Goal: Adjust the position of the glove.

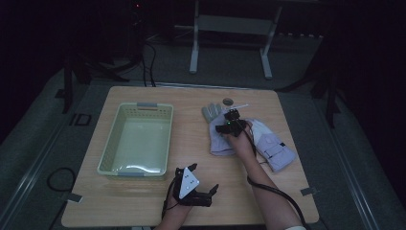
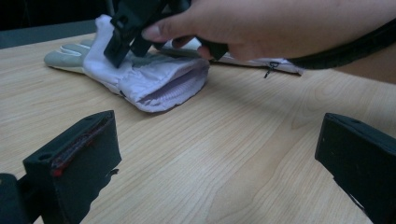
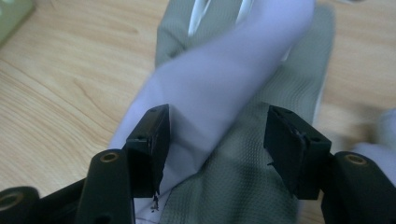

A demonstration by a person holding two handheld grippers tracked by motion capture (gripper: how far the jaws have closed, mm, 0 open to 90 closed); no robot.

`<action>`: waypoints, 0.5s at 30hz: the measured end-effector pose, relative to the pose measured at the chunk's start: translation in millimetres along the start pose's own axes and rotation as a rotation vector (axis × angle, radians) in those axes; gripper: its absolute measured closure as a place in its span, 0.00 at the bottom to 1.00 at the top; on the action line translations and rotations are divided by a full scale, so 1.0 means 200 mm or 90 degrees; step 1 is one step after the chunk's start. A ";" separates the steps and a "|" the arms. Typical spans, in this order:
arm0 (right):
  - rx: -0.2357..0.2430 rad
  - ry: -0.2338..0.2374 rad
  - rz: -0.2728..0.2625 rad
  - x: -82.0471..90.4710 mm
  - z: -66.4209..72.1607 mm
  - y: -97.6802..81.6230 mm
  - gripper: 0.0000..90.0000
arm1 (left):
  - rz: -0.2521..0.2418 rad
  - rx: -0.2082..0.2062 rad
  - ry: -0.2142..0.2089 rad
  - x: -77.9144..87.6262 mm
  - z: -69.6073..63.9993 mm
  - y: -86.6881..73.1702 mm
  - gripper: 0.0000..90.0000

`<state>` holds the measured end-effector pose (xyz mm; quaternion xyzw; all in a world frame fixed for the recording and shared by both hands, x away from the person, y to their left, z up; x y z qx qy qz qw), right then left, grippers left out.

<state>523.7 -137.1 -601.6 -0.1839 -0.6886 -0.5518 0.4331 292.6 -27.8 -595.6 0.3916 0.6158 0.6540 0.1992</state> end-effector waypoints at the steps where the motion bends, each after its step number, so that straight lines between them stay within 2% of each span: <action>1: 0.013 0.009 0.005 -0.01 0.01 0.00 0.60 | 0.001 -0.003 -0.003 0.00 0.00 0.00 0.00; 2: 0.033 0.009 0.008 -0.02 0.02 0.00 0.67 | 0.001 -0.003 -0.006 0.00 0.00 0.00 0.00; 3: 0.033 0.009 0.008 -0.02 0.02 0.00 0.67 | 0.001 -0.003 -0.006 0.00 0.00 0.00 0.00; 4: 0.047 0.014 0.012 -0.01 0.03 0.00 0.74 | 0.004 0.002 -0.010 0.00 0.00 0.00 0.00; 5: 0.047 0.027 0.022 -0.01 0.04 0.01 0.83 | 0.004 0.002 -0.012 0.00 0.00 0.00 0.00; 6: 0.048 0.032 0.025 -0.01 0.04 0.02 0.86 | 0.003 0.002 -0.013 0.00 0.00 0.00 0.00; 8: 0.037 0.058 0.023 0.02 0.03 0.04 0.89 | 0.005 0.000 -0.008 0.01 0.00 -0.01 0.00; 10: 0.053 0.070 0.013 0.06 0.04 0.05 0.89 | 0.003 -0.002 -0.007 0.02 0.00 -0.01 0.00; 12: 0.043 0.098 0.009 0.11 0.05 0.05 0.90 | 0.004 -0.006 -0.004 0.02 0.00 -0.01 0.00; 15: 0.082 0.123 -0.012 0.22 0.09 0.05 0.90 | 0.004 -0.016 0.001 0.01 -0.01 -0.01 0.00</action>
Point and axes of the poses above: each handheld gripper's, and its own axes: x roughly backward along the jaws, y roughly out of its top, z roughly to its left, the point moved 8 cm from there along -x, roughly forward along the jaws, and after that the axes turned 6 degrees about -y, right-handed, at the moved point
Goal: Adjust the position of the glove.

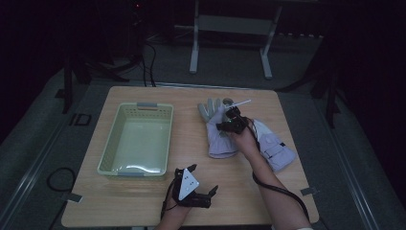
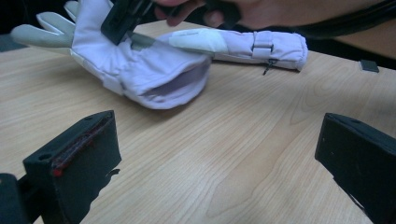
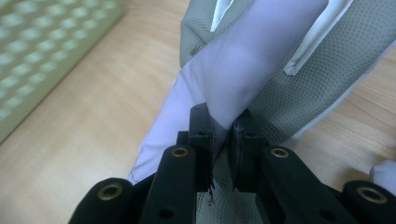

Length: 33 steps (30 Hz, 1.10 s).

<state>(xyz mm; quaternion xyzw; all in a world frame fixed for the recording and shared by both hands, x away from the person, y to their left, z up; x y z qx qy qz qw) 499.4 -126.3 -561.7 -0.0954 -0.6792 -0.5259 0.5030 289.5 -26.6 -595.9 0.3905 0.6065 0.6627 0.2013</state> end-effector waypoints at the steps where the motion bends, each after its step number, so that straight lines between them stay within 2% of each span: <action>1: 0.007 0.008 0.000 0.02 0.02 -0.01 0.90 | 0.001 -0.003 -0.001 0.00 0.00 0.00 0.00; 5: 0.045 0.046 -0.020 0.17 0.11 -0.04 0.90 | 0.002 -0.003 0.000 0.00 0.00 0.00 0.00; 8: 0.066 0.050 -0.041 0.26 0.15 -0.06 0.90 | 0.003 -0.001 0.001 0.00 0.00 0.00 0.00; 12: 0.084 0.066 -0.037 0.32 0.20 -0.15 0.90 | 0.001 -0.004 0.004 0.00 0.00 0.00 0.00; 14: 0.093 0.059 -0.030 0.31 0.20 -0.20 0.90 | 0.002 -0.004 0.004 0.00 0.00 0.00 0.00; 19: 0.093 0.069 -0.008 0.24 0.22 -0.25 0.89 | 0.001 -0.003 0.005 0.00 0.00 0.00 0.00; 20: 0.094 0.064 0.003 0.20 0.23 -0.28 0.89 | 0.001 -0.003 0.005 0.00 0.00 0.00 0.00; 23: 0.089 0.019 0.013 0.12 0.22 -0.30 0.89 | 0.001 -0.003 0.004 0.00 0.00 0.00 0.00; 25: 0.084 0.019 0.014 0.10 0.21 -0.30 0.89 | 0.001 -0.003 0.004 0.00 -0.01 0.00 0.00; 26: 0.074 0.026 0.017 0.08 0.21 -0.30 0.89 | 0.002 -0.003 0.003 0.00 -0.01 0.00 0.00; 27: 0.071 0.021 0.016 0.04 0.20 -0.31 0.88 | 0.002 -0.003 0.002 0.00 -0.01 0.00 0.00; 29: 0.049 0.026 0.014 0.03 0.20 -0.31 0.88 | 0.003 -0.002 0.002 0.00 -0.01 0.00 0.00; 32: 0.020 0.007 0.008 0.01 0.20 -0.31 0.88 | 0.006 -0.003 0.001 0.00 -0.01 0.00 0.00; 33: 0.019 -0.008 0.003 0.00 0.20 -0.30 0.88 | 0.007 -0.004 0.002 0.00 -0.01 0.00 0.00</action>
Point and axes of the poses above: each handheld gripper's, and its own axes: x roughly backward along the jaws, y roughly out of its top, z roughly to its left, the point moved 8 cm from there along -x, roughly forward along the jaws, and after that the axes turned 6 degrees about -y, right-handed, at the moved point
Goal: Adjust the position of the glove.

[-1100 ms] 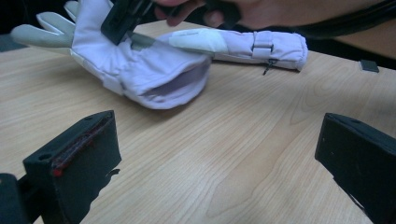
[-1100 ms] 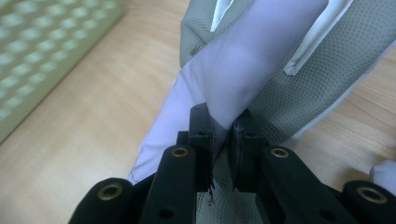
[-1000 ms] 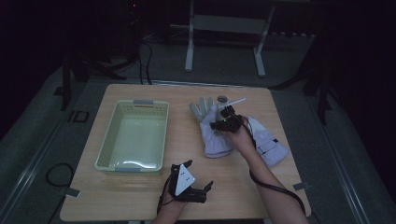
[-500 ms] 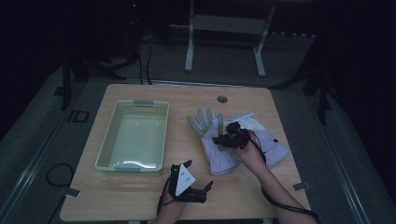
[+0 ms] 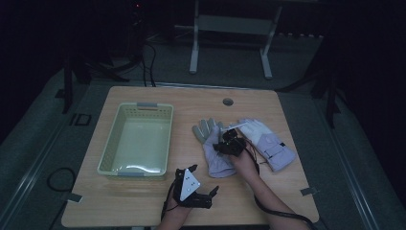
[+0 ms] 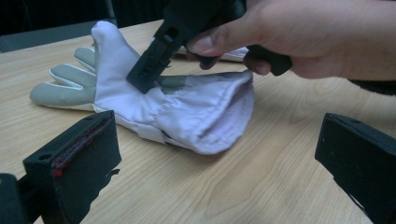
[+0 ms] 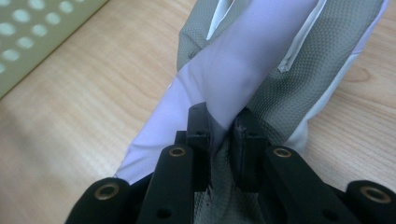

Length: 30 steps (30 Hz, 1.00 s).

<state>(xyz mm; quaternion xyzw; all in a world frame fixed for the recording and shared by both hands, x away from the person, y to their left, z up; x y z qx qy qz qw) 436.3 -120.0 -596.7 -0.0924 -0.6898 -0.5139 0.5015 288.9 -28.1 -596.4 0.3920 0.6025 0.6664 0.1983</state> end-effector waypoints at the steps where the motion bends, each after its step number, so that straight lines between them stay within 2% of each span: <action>1: -0.002 -0.019 -0.006 -0.01 0.00 0.01 0.88 | 0.000 -0.001 0.000 0.00 0.00 0.00 0.00; 2: -0.004 -0.031 -0.010 -0.01 -0.01 0.01 0.88 | 0.000 -0.001 0.000 0.00 0.00 0.00 0.00; 3: -0.020 -0.034 -0.015 -0.02 -0.01 0.01 0.87 | 0.000 -0.001 0.001 0.00 0.00 0.00 0.00; 7: -0.076 -0.029 -0.030 -0.04 -0.03 0.03 0.86 | 0.000 0.000 0.000 0.00 0.00 0.00 0.00; 12: -0.089 -0.045 -0.039 -0.06 -0.01 0.05 0.84 | 0.000 0.000 -0.003 0.00 0.00 0.00 0.00; 16: -0.097 -0.044 -0.043 -0.07 0.00 0.06 0.80 | 0.000 0.000 -0.003 0.00 0.00 0.00 0.00; 20: -0.080 -0.055 -0.047 -0.05 -0.01 0.07 0.63 | 0.000 0.001 -0.005 0.00 0.00 0.00 0.00; 22: -0.077 -0.049 -0.052 -0.01 -0.02 0.07 0.56 | 0.000 0.002 -0.007 0.00 0.00 0.00 0.00; 24: -0.071 -0.040 -0.060 0.03 -0.03 0.07 0.54 | 0.000 0.001 -0.007 0.00 0.00 0.00 0.00; 25: -0.060 -0.039 -0.069 0.06 -0.04 0.08 0.53 | 0.000 0.001 -0.007 0.00 0.00 0.00 0.00; 28: -0.020 -0.058 -0.083 0.14 -0.08 0.08 0.51 | 0.000 0.001 -0.006 0.00 0.00 0.00 0.00; 30: -0.001 -0.049 -0.093 0.20 -0.11 0.09 0.51 | 0.000 0.002 -0.006 0.00 0.00 0.00 0.00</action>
Point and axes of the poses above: each handheld gripper's, and its own axes: x roughly backward along the jaws, y roughly out of its top, z roughly to its left, the point moved 8 cm from there along -x, roughly forward along the jaws, and after that the axes turned 6 degrees about -y, right-handed, at the moved point
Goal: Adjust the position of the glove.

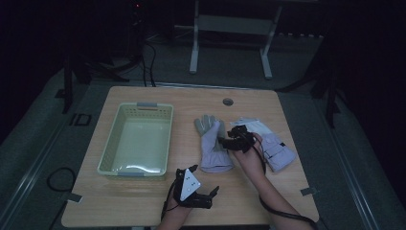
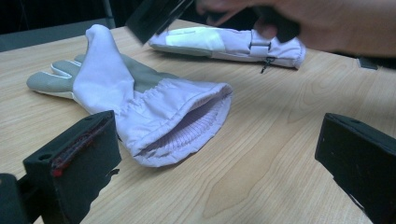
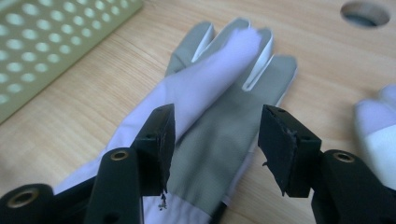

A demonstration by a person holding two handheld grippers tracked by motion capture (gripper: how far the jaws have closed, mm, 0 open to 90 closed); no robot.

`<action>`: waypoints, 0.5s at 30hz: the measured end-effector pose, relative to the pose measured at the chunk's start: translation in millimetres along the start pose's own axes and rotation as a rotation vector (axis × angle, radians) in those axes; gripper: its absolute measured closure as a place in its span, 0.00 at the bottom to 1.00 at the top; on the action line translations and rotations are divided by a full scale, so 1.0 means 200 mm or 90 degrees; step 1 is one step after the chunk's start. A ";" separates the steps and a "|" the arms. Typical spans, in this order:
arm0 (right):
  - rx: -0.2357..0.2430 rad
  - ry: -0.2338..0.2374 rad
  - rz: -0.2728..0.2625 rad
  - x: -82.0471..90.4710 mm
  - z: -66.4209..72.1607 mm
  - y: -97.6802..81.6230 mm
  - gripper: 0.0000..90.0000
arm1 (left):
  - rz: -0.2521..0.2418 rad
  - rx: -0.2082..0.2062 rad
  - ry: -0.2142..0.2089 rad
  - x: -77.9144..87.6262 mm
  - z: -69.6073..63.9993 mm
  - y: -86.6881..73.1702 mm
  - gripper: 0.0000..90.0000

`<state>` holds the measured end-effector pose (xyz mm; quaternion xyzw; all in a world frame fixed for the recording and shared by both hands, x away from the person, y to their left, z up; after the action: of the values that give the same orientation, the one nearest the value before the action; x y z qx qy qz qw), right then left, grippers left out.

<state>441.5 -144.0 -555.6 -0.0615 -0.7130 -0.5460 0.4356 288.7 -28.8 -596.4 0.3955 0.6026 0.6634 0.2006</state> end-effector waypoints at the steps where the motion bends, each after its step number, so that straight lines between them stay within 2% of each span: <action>1: 0.008 0.000 -0.004 0.02 -0.02 0.00 0.51 | -0.002 0.001 0.000 0.00 0.00 0.00 0.00; 6: 0.038 0.017 -0.020 0.12 -0.16 0.00 0.51 | -0.002 0.000 0.000 0.00 0.00 0.00 0.00; 11: 0.039 0.000 -0.031 0.21 -0.36 -0.03 0.53 | -0.001 0.001 -0.001 0.00 0.00 0.00 0.00; 15: 0.054 -0.006 -0.032 0.28 -0.51 -0.06 0.53 | -0.001 0.000 -0.001 0.00 0.00 0.00 0.00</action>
<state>456.8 -254.8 -524.0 -0.0275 -0.7385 -0.5261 0.4208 288.4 -29.2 -596.3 0.3957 0.6029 0.6629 0.2013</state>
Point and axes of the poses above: each handheld gripper's, and its own axes: x roughly backward along the jaws, y roughly out of its top, z roughly to its left, the point moved 8 cm from there along -x, roughly forward along the jaws, and after that the axes turned 6 degrees about -y, right-handed, at the moved point
